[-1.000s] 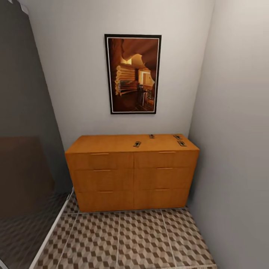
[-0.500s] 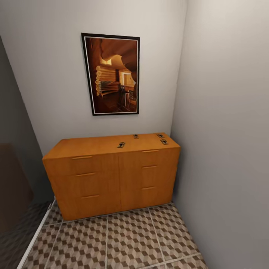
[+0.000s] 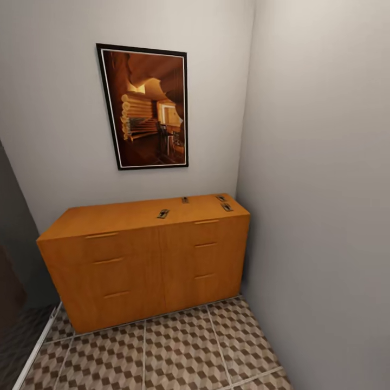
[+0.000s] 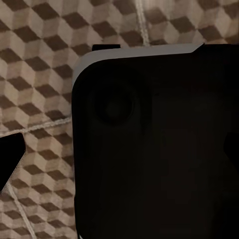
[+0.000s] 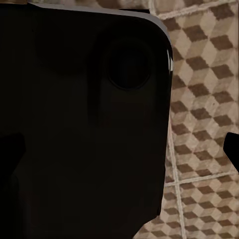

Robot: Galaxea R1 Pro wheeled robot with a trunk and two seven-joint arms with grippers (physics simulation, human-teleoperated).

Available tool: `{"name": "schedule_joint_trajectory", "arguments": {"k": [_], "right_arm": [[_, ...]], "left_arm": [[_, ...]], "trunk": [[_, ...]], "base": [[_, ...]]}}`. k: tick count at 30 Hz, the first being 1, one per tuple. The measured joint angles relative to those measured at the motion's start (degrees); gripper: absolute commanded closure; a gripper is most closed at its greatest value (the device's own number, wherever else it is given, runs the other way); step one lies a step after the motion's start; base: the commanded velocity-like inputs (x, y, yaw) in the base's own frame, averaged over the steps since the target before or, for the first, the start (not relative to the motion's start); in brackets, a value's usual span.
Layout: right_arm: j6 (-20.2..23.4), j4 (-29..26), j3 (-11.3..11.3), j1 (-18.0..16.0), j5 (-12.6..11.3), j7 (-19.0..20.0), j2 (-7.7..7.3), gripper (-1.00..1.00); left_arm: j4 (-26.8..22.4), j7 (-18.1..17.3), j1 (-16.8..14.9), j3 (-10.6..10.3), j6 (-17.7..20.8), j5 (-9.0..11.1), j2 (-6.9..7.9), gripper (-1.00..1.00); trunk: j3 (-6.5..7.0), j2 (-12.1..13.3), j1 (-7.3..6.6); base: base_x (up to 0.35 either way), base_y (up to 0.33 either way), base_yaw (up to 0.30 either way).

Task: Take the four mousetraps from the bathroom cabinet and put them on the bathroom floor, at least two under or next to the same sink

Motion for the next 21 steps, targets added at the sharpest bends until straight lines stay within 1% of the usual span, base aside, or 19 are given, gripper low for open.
{"name": "schedule_joint_trajectory", "arguments": {"k": [4,8,21], "right_arm": [[0.0,0.0,0.0,0.0,0.0,0.0,0.0,-1.0],[0.0,0.0,0.0,0.0,0.0,0.0,0.0,-1.0],[-0.2,0.0,0.1,0.0,0.2,0.0,0.08,-1.0]], "left_arm": [[0.0,0.0,0.0,0.0,0.0,-0.1,0.0,-1.0],[0.0,0.0,0.0,0.0,0.0,-0.1,0.0,-1.0],[0.0,0.0,0.0,0.2,0.0,0.2,0.0,-1.0]], "trunk": [[0.01,0.0,0.0],[0.01,0.0,0.01],[0.01,0.0,0.03]], "base": [[0.25,0.0,-0.013],[0.138,0.0,-0.005],[0.022,0.0,-0.001]]}}
